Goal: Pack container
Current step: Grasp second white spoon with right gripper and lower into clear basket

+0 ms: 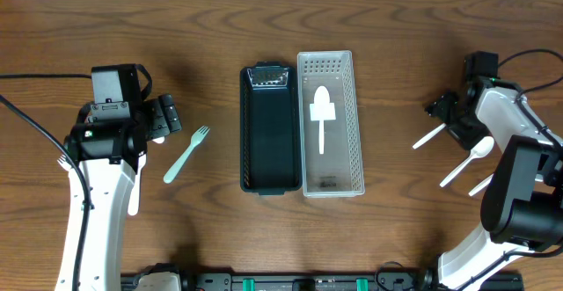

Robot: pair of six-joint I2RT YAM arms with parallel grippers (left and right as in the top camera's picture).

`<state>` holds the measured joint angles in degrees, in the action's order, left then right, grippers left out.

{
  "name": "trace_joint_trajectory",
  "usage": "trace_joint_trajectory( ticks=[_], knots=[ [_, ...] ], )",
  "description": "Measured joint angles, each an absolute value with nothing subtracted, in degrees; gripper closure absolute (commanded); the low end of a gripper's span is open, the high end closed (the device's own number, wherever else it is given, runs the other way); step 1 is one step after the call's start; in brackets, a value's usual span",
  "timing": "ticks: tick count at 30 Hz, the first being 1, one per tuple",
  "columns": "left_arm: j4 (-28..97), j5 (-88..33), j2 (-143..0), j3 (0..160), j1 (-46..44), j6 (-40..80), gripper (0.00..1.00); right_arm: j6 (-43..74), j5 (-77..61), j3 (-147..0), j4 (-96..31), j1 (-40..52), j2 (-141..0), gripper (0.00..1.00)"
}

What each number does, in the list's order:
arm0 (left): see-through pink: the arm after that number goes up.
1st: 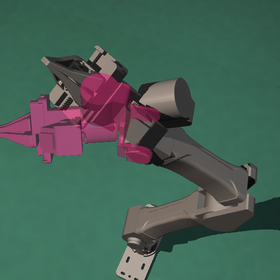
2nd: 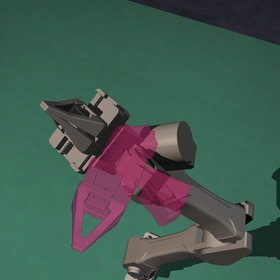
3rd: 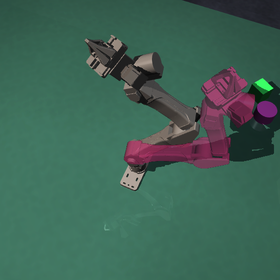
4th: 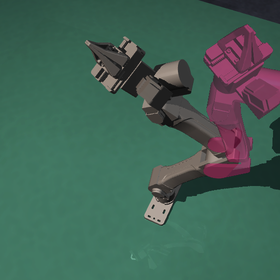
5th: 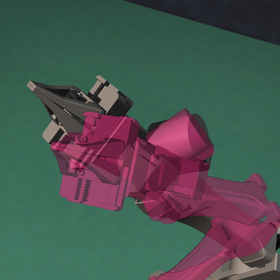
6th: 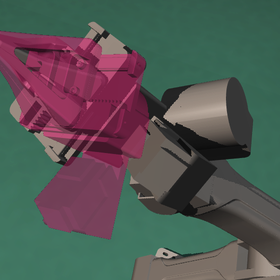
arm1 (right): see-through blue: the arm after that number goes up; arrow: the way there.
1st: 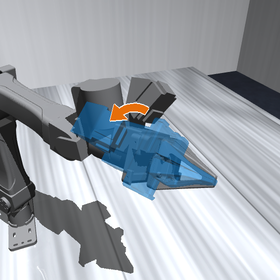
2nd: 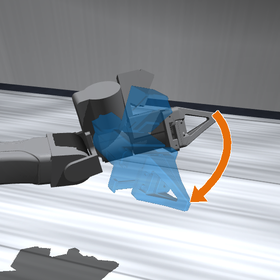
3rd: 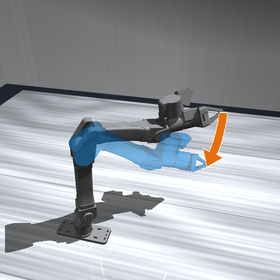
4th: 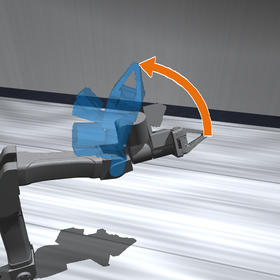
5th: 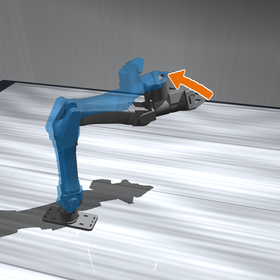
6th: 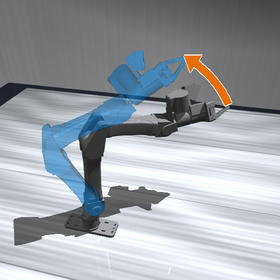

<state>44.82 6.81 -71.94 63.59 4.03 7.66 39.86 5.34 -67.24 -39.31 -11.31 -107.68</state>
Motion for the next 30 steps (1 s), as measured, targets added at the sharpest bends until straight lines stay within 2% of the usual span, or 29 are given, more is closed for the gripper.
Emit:
trace_joint_trajectory(
  ticks=[13,17,18,21,24,28,30],
  knots=[
    [44.8,6.8,-71.9,63.6,4.0,7.7,0.02,39.2,4.5,-66.9,-37.6,-11.3,-109.4,0.18],
    [44.8,6.8,-71.9,63.6,4.0,7.7,0.02,38.7,5.5,-67.2,-37.6,-11.2,-110.3,0.23],
    [44.8,6.8,-71.9,63.6,4.0,7.7,0.02,38.5,5.6,-67.2,-37.6,-11.2,-110.4,0.27],
    [44.8,6.8,-71.9,63.6,4.0,7.7,0.02,38.1,6.0,-67.5,-37.5,-11.2,-110.7,0.49],
    [44.8,6.8,-71.9,63.6,4.0,7.7,0.02,38.0,6.1,-67.5,-37.2,-11.2,-110.7,0.76],
    [44.8,6.8,-71.9,63.6,4.0,7.7,0.02,38.3,5.9,-67.6,-37.1,-11.2,-110.7,0.97],
    [44.8,6.8,-71.9,63.6,4.0,7.7,0.02,38.2,5.8,-67.7,-37.1,-11.2,-110.7,0.99]
  ],
)
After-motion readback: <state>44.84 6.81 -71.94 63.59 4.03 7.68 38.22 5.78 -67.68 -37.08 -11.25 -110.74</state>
